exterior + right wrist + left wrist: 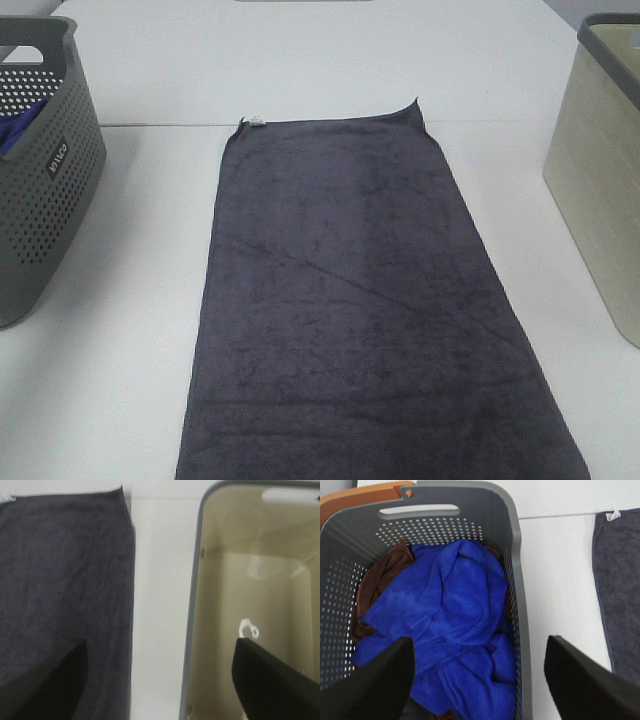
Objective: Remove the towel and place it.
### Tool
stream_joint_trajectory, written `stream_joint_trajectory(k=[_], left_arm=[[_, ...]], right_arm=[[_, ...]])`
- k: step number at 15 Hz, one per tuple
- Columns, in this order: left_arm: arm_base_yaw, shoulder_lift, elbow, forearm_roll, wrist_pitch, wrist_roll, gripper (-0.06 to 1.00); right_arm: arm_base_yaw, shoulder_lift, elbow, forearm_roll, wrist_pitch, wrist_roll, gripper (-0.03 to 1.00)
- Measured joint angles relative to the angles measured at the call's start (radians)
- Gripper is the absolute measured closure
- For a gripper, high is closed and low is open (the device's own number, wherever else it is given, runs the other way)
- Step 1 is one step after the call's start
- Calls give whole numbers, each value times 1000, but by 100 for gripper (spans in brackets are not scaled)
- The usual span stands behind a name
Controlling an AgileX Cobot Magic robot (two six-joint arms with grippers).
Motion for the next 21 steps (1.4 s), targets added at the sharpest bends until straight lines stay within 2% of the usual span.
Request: stream_joint_trajectory(k=[3,7,11,15,21], left_arm=[[0,-319,410,8,-122,-28,26],[0,-689,725,16,-149,-60,26],[0,-1029,941,44,-157,-69,26],[0,-1339,1130,58,-157,-70,26],[0,-1633,1306,58,-160,-72,26]], right_arm=[[0,-270,338,-9,2,0,19],[0,-617,664,-9,3,17,19],[0,-959,874,-17,4,17,19],[0,-1220,963,-46,5,5,19],[0,-1491,1099,-57,-29,-49,19]])
